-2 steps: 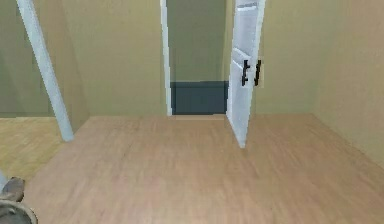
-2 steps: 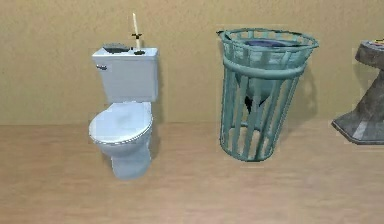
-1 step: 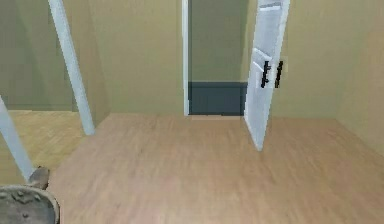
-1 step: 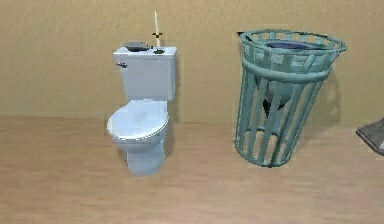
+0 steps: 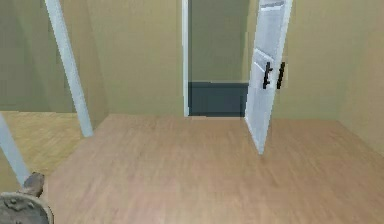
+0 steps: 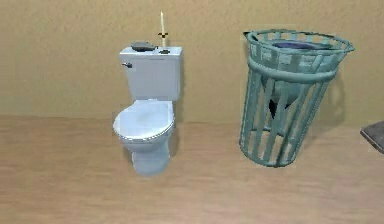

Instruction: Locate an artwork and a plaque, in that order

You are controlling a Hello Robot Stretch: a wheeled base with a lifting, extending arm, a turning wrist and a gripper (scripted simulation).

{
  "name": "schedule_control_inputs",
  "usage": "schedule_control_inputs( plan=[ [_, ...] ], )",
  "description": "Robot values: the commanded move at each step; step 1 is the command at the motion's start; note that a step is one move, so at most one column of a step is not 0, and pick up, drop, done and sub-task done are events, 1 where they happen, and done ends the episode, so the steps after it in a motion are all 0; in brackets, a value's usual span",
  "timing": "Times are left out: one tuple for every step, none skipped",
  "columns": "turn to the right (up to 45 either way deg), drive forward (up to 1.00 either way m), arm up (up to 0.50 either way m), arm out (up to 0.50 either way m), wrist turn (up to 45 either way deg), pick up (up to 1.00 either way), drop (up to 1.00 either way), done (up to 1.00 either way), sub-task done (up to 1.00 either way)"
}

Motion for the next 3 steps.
schedule_control_inputs(
  plan=[
    [6.0,0.00,0.00,0.00,0.0,0.00,0.00,0.00,0.00],
    [0.0,1.00,0.00,0.00,0.0,0.00,0.00,0.00,0.00],
    [0.0,1.00,0.00,0.00,0.0,0.00,0.00,0.00,0.00]
  ],
)
